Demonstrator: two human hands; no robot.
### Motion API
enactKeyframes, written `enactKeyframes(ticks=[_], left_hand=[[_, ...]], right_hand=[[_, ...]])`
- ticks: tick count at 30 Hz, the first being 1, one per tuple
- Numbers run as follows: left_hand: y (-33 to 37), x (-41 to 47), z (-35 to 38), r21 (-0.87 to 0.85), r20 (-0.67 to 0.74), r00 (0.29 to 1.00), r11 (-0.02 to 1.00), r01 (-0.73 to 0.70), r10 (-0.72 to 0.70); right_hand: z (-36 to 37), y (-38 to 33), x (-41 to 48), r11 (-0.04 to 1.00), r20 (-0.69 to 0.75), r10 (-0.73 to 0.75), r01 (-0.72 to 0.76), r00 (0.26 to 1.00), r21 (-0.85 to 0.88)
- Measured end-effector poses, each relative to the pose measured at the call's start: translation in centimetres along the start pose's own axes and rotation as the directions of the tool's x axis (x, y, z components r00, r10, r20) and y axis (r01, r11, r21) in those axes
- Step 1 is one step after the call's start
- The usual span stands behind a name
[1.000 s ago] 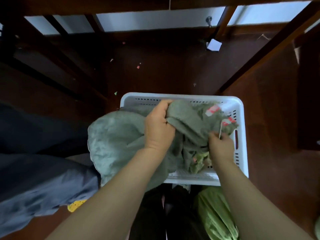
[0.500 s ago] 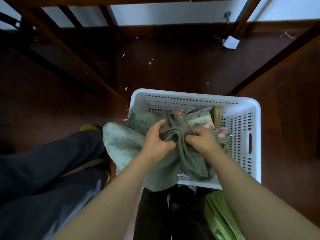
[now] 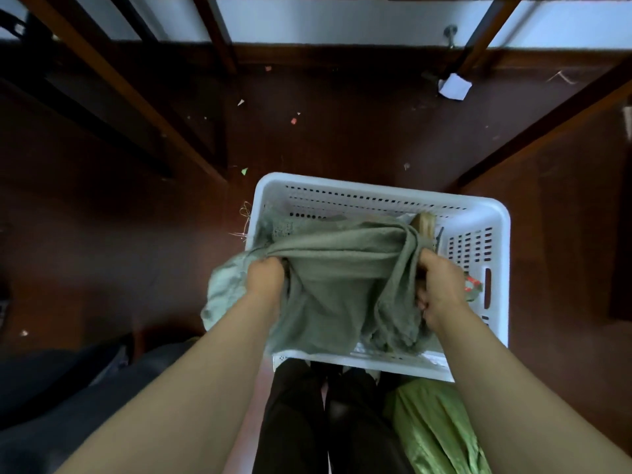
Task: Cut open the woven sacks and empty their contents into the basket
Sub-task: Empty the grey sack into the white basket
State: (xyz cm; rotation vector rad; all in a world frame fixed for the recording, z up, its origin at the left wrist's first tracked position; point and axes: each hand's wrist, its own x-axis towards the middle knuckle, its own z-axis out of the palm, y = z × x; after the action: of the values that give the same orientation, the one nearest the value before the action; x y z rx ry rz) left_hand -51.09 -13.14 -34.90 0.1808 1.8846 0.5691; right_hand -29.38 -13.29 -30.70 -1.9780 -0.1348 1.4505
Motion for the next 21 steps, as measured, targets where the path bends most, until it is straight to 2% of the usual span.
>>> enactKeyframes(ticks=[1,3,7,13,15,17,19,21], left_hand=[[1.4,-0.9,0.2,-0.166,0.047,0.996,0.983,0.077,-0.071],[4.6,-2.9,0.5,-0.343,0.097,0.994,0.935,0.087,-0.057],[9.7,-6.7,0.7,-0.467,0.138,0.987,0.884,-0.002,0.076],[13.9,-14.5,0.0,-0.56,0.296,0.926,0.828,-0.031,0.235],[14.5,-16.1,-0.2,-0.541,0.285,0.929,0.84,-0.047,0.236],[14.4,-16.4,-0.2,-0.516,0.239,0.951,0.855,-0.049,0.199],[14.6,-17.5,-0.2,-0.506,0.281,0.939,0.862,-0.029,0.197],[14.8,-19.1,0.0,-0.514,0.334,0.909,0.856,-0.044,0.248]], right_hand=[[0.1,-0.4,-0.4,1.0,0.025,0.005,-0.004,1.0,-0.026],[0.4,-1.5,-1.7,0.997,0.081,0.01,-0.004,0.997,-0.071],[1.3,-3.6,-5.4,0.997,0.177,-0.045,0.054,0.983,-0.05],[1.3,-6.8,-10.4,0.98,0.242,-0.143,0.103,0.96,0.169],[1.0,-7.6,-11.3,0.98,0.182,-0.139,0.109,0.973,0.164],[0.2,-8.1,-11.9,0.978,0.084,-0.192,0.183,0.978,0.099],[-0.3,-9.1,-12.7,0.971,0.056,-0.231,0.227,0.971,0.069],[-0.8,-9.4,-13.2,0.962,0.052,-0.25,0.242,0.967,0.124]])
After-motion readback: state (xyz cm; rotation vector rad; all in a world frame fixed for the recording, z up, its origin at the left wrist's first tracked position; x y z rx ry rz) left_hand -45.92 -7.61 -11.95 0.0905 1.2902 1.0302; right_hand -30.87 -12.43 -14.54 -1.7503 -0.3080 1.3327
